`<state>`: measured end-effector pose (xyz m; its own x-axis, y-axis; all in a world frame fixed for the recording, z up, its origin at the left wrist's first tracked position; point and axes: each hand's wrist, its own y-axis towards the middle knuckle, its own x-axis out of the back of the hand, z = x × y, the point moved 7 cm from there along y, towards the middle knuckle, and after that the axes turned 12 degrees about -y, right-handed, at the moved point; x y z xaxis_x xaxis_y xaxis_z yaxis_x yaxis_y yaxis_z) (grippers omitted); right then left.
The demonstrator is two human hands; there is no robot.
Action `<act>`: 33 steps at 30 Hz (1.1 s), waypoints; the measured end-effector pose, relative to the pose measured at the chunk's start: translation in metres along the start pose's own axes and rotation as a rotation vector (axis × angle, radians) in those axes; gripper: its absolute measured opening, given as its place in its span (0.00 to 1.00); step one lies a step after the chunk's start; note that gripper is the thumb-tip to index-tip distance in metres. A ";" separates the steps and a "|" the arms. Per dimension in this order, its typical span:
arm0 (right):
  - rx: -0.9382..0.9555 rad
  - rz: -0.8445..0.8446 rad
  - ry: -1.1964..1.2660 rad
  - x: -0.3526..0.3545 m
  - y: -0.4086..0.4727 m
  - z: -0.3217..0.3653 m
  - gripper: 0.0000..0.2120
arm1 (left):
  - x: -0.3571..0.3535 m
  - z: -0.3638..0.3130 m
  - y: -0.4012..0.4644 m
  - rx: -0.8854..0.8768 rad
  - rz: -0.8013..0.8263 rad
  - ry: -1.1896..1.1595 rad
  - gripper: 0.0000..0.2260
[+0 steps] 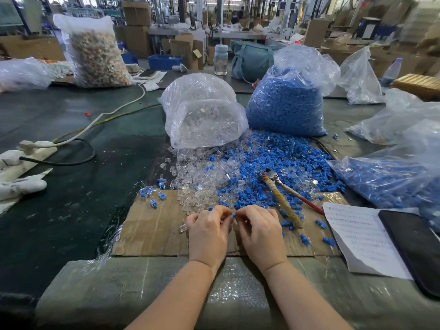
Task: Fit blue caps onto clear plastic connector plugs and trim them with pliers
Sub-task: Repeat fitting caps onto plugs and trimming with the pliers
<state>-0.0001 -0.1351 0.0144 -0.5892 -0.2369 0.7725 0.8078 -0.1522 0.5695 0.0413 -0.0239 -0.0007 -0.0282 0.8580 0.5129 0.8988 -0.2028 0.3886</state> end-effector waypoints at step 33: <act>0.037 0.022 0.035 0.003 -0.002 0.004 0.09 | 0.005 0.001 0.000 0.041 -0.044 -0.106 0.01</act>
<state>-0.0036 -0.1315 0.0165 -0.5702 -0.2737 0.7746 0.8187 -0.1115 0.5633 0.0418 -0.0189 0.0012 -0.0232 0.9111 0.4116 0.9150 -0.1465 0.3759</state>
